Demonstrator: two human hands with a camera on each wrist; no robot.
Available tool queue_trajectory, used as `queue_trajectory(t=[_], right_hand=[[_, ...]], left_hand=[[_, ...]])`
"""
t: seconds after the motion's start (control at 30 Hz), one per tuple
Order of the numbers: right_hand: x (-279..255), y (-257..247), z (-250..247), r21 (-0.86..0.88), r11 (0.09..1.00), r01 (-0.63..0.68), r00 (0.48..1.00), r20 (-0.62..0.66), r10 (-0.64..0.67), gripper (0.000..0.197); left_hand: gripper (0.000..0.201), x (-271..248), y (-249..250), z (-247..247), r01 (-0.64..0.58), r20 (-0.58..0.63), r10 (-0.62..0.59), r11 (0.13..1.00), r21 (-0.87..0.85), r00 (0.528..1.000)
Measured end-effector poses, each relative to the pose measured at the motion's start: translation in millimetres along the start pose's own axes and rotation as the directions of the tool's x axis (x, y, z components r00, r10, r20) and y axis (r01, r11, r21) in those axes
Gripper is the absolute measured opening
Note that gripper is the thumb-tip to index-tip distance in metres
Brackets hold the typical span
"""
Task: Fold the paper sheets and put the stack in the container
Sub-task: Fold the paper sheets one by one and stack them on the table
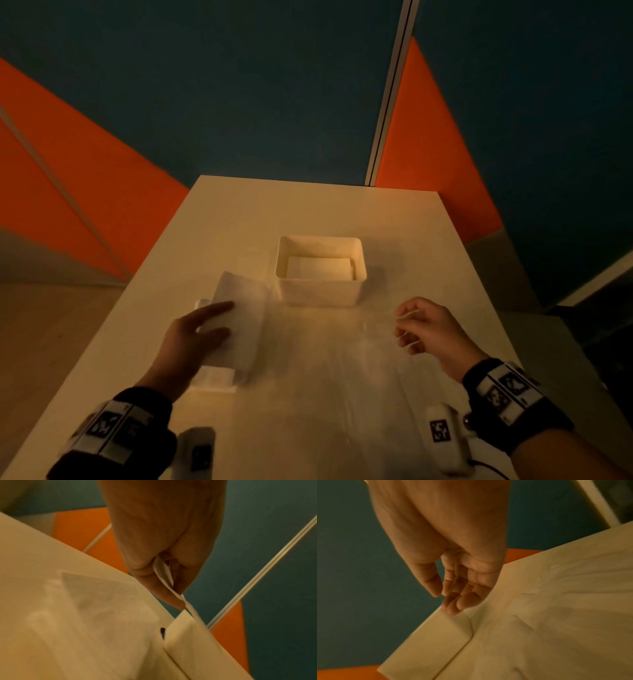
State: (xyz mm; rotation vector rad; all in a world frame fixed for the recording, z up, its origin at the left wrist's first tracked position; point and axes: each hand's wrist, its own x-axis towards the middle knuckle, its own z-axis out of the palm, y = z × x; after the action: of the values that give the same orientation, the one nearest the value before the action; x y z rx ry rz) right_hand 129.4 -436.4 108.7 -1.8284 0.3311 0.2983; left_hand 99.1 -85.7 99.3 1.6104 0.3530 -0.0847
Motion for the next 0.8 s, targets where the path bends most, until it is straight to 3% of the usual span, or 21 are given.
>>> queue_trajectory(t=[0.3,0.4,0.47,0.57,0.7,0.8], right_hand=[[10,36,-22,-0.112,0.986,-0.122,0.986,-0.126,0.108,0.015],[12,44,-28,-0.199,0.973,-0.115,0.987,-0.135,0.089,0.016],[14,49,-33,-0.351,0.933,-0.079,0.989,-0.142,0.03,0.021],[14,48,-34,-0.657,0.753,-0.04,0.999,-0.013,0.042,0.025],[10,40,-27,-0.901,0.415,0.124,0.971,0.196,0.135,0.056],[10,37,-17,-0.911,0.358,0.207,0.954,0.269,0.132,0.065]], left_hand=[[0.04,11,-25,-24,0.045,-0.125,-0.014,0.967,0.252,0.992],[0.038,16,-32,-26,0.046,-0.139,0.016,0.903,0.428,0.99],[0.037,17,-35,-26,0.037,-0.126,0.042,0.823,0.567,0.991],[0.039,16,-39,-23,-0.013,-0.072,0.095,0.688,0.725,0.993],[0.039,17,-42,-20,-0.078,-0.01,0.144,0.59,0.803,0.99],[0.036,17,-45,-21,-0.078,-0.02,0.189,0.499,0.863,0.982]])
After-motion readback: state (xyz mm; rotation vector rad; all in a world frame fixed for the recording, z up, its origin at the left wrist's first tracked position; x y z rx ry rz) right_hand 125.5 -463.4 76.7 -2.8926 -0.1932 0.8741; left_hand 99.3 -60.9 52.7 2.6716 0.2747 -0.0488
